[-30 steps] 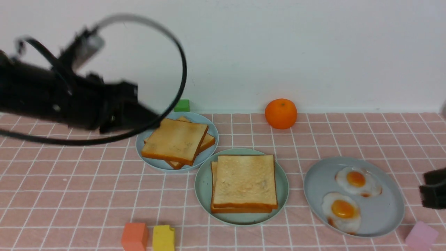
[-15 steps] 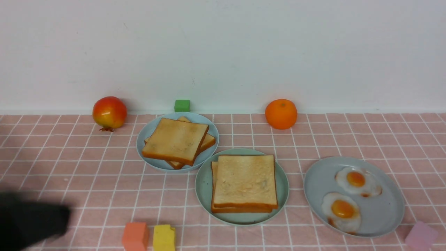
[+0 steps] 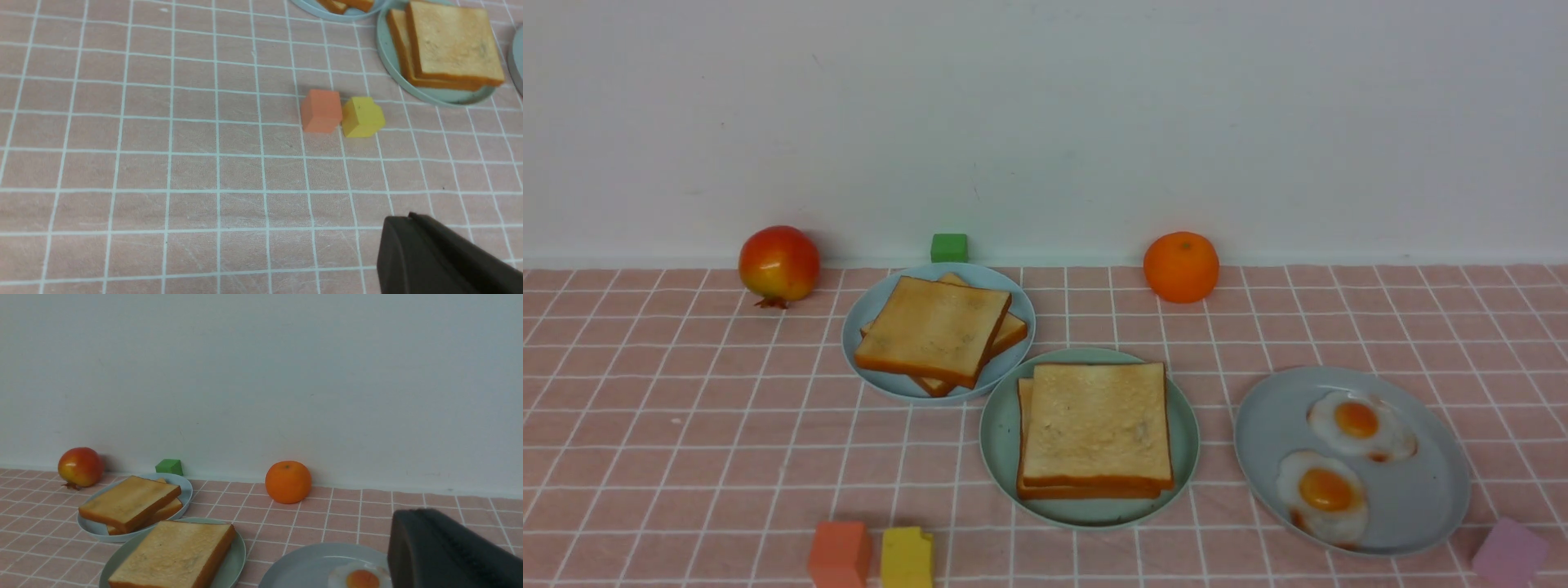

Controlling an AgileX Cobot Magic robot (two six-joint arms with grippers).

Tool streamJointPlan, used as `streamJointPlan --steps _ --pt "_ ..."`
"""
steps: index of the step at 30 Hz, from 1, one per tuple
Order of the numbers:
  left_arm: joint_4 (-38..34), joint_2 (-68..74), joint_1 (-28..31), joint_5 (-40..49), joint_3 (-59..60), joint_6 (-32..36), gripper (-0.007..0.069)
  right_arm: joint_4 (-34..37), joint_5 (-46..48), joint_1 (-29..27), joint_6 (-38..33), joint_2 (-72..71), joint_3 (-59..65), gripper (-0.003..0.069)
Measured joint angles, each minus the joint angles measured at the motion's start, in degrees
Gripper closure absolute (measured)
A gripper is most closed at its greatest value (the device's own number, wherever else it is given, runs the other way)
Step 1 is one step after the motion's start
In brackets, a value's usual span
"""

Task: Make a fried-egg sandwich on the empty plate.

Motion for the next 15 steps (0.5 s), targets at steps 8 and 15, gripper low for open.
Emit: streamJointPlan --steps 8,15 --pt "-0.1 0.0 0.0 0.0 0.0 -0.7 0.0613 0.0 0.2 0.0 0.0 0.0 0.0 0.0654" --pt "2.3 -2.9 0.0 -11.4 4.8 0.4 0.0613 0.0 0.2 0.0 0.0 0.0 0.0 0.0648"
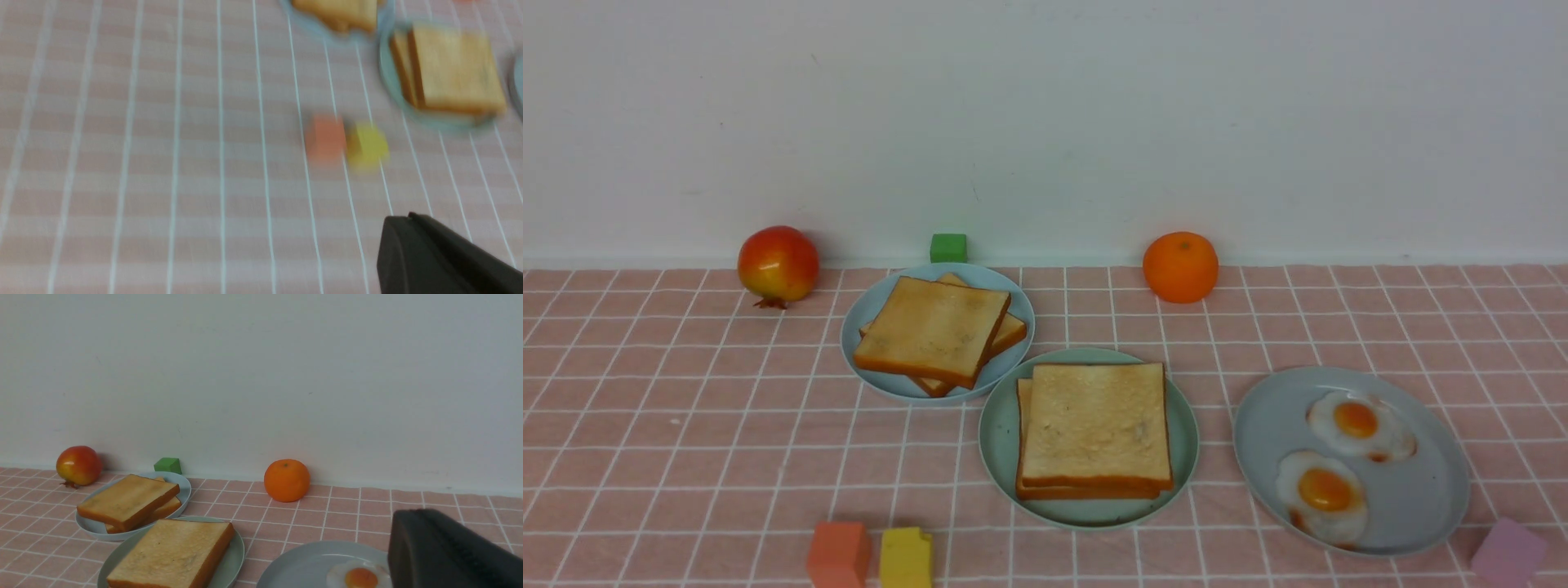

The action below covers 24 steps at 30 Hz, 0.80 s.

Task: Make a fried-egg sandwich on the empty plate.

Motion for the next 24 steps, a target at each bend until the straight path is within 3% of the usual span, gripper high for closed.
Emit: streamJointPlan --steps 1,6,9,13,24 --pt "0.3 -0.3 0.0 -1.0 0.5 0.0 0.0613 0.0 0.0 0.0 0.0 0.0 0.0 0.0648" --pt "5.1 -7.9 0.0 -29.4 20.5 0.0 0.0613 0.0 0.0 0.0 0.0 0.0 0.0 0.0644" --pt "6.8 -12.0 0.1 -39.0 32.9 0.0 0.0613 0.0 0.0 0.0 0.0 0.0 0.0 0.0641" --pt "6.3 -12.6 1.9 -39.4 40.9 0.1 0.0613 0.0 0.1 0.0 0.0 0.0 0.0 0.0638" --pt "4.4 -12.6 2.6 -35.9 40.7 4.5 0.0613 0.0 0.1 0.0 0.0 0.0 0.0 0.0634"
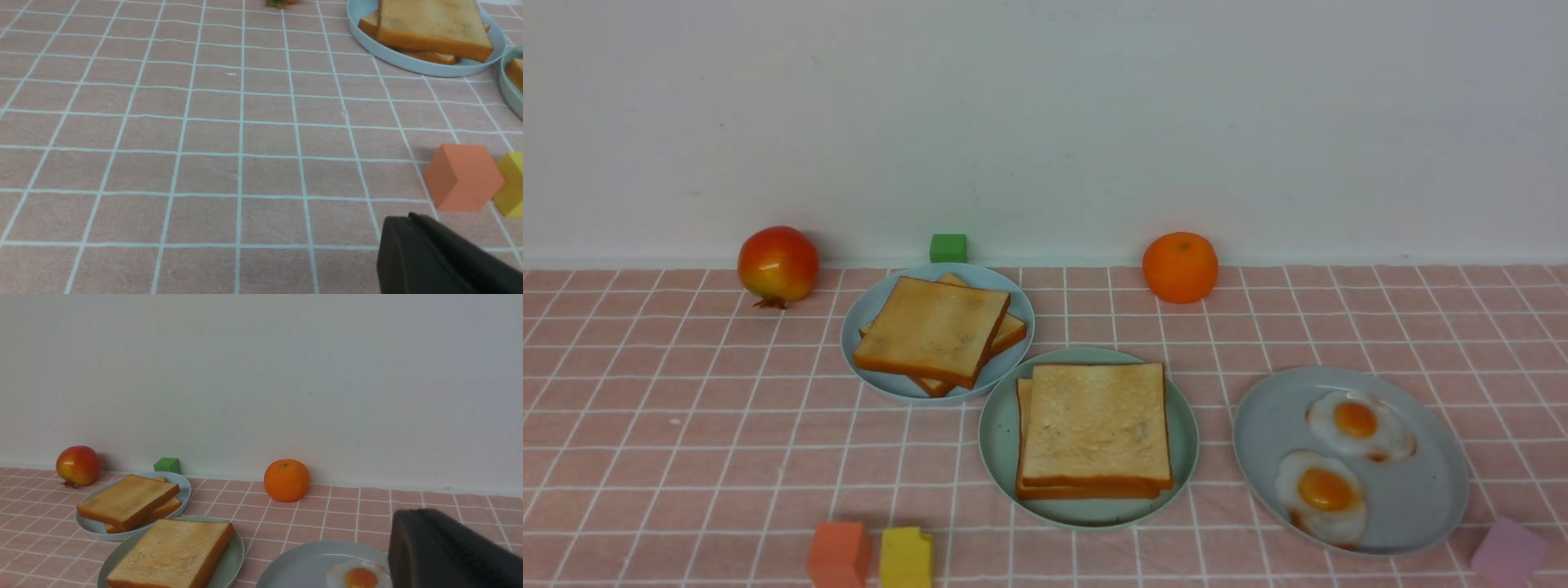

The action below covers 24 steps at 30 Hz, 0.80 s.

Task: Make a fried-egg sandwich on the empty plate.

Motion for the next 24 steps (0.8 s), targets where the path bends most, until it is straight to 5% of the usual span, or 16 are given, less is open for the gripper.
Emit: streamJointPlan --steps 6,24 --pt "-0.2 0.0 -4.0 -0.1 0.0 0.0 0.0613 0.0 0.0 0.0 0.0 0.0 0.0 0.0628" --pt "-0.4 0.0 -4.0 -0.1 0.0 0.1 0.0608 2.3 0.0 -1.6 0.0 0.0 0.0 0.0618"
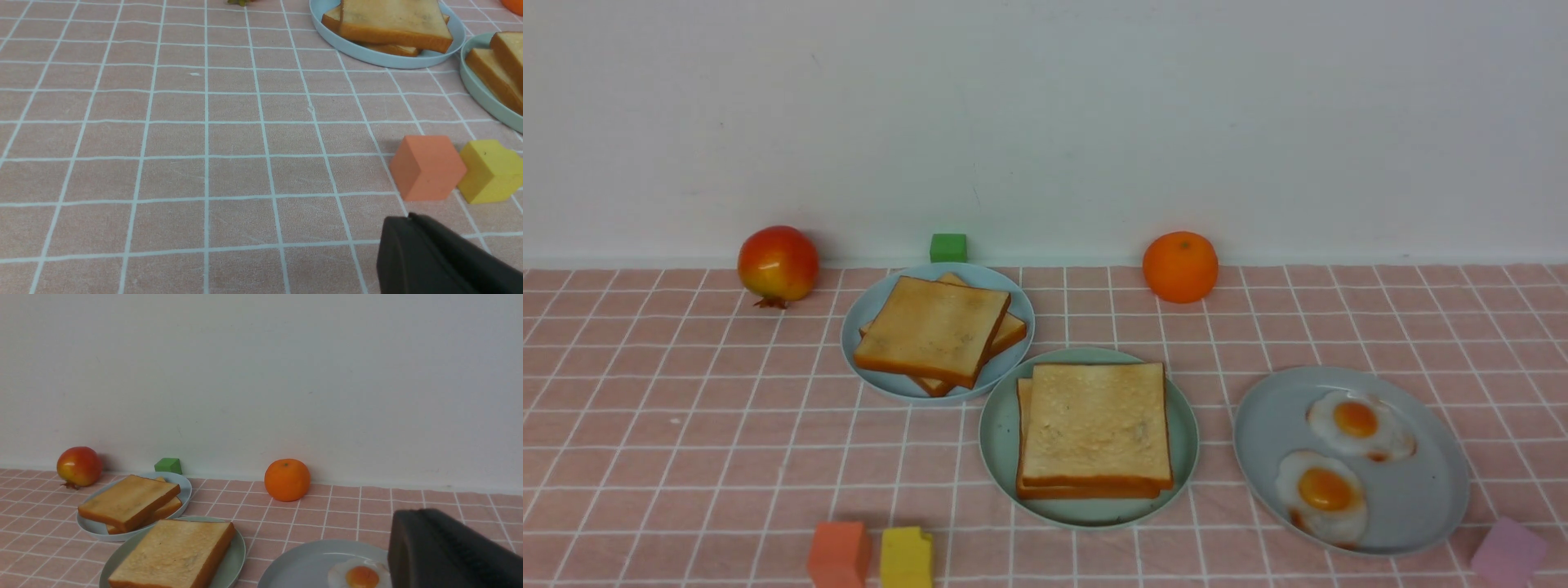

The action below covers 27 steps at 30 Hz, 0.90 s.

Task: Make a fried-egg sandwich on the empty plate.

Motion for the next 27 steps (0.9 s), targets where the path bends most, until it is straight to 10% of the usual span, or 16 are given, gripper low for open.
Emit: streamJointPlan --steps 12,27 --pt "-0.1 0.0 0.0 0.0 0.0 0.1 0.0596 24.1 -1.3 -20.7 -18.4 0.0 6.6 0.0601" --pt "-0.1 0.0 0.0 0.0 0.0 0.1 0.0588 27.2 0.0 -24.0 -28.4 0.0 16.0 0.0581"
